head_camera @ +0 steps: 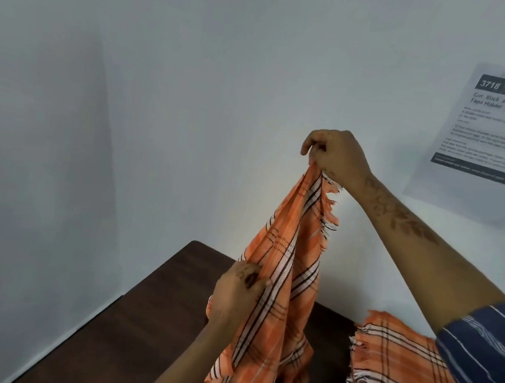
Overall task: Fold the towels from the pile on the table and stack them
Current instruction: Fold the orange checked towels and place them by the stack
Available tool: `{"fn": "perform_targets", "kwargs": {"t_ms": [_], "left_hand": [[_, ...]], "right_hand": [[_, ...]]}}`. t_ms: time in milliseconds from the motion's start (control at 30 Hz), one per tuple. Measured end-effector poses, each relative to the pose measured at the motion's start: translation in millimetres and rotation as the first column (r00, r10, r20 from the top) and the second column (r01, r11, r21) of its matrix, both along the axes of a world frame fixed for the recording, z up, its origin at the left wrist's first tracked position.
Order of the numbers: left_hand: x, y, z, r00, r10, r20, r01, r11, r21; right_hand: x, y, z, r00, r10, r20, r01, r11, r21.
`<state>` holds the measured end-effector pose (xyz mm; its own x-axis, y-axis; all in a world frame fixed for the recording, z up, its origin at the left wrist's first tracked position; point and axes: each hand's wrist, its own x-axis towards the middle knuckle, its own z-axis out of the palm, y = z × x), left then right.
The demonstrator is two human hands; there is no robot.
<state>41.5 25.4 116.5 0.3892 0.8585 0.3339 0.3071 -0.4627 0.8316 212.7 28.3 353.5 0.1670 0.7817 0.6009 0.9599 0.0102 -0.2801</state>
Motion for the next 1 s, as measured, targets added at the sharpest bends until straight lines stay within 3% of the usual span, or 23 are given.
{"fn": "perform_targets", "kwargs": {"t_ms": [133,233,300,400,467,533,633,767,833,900,1000], "left_hand": [[-19,7,0,0.959,0.143,0.246,-0.087,0.971,-0.224],[-36,22,15,0.912,0.226,0.342,-0.094,0.927,-0.363],[-45,29,18,0.903,0.226,0.364,-0.063,0.911,-0.408],[-48,25,22,0.904,0.146,0.401,0.027,0.919,-0.394],[-43,18,30,0.907,0.074,0.414,0.078,0.937,-0.340],[-35,11,42,0.904,-0.010,0.426,0.139,0.952,-0.271],[-30,8,49,0.890,-0.112,0.443,0.219,0.955,-0.200],[-44,26,28,0.940,-0.145,0.310,0.174,0.982,-0.069],[-52,38,10,0.983,-0.173,0.062,0.171,0.985,0.029],[-59,44,-10,0.955,-0.177,-0.238,0.204,0.974,0.096],[-69,43,-44,0.918,-0.051,-0.394,0.147,0.965,0.218]], "right_hand": [[13,-8,-19,0.978,-0.202,-0.056,0.202,0.979,0.004],[21,-18,-40,0.958,-0.254,-0.132,0.245,0.966,-0.080],[23,-22,-50,0.951,-0.223,-0.214,0.178,0.961,-0.210],[3,-30,-56,0.943,-0.069,-0.325,-0.089,0.890,-0.446],[-28,-36,-61,0.963,0.063,-0.262,-0.216,0.759,-0.614],[-61,-35,-74,0.974,0.172,-0.150,-0.226,0.636,-0.738],[-81,-21,-96,0.956,0.287,0.062,-0.135,0.619,-0.773],[-78,-10,-94,0.933,0.307,0.185,-0.039,0.600,-0.799],[-76,-7,-90,0.901,0.345,0.263,0.004,0.600,-0.800],[-72,-2,-86,0.882,0.348,0.317,0.035,0.623,-0.781],[-62,6,-80,0.895,0.307,0.322,0.052,0.647,-0.761]]}}
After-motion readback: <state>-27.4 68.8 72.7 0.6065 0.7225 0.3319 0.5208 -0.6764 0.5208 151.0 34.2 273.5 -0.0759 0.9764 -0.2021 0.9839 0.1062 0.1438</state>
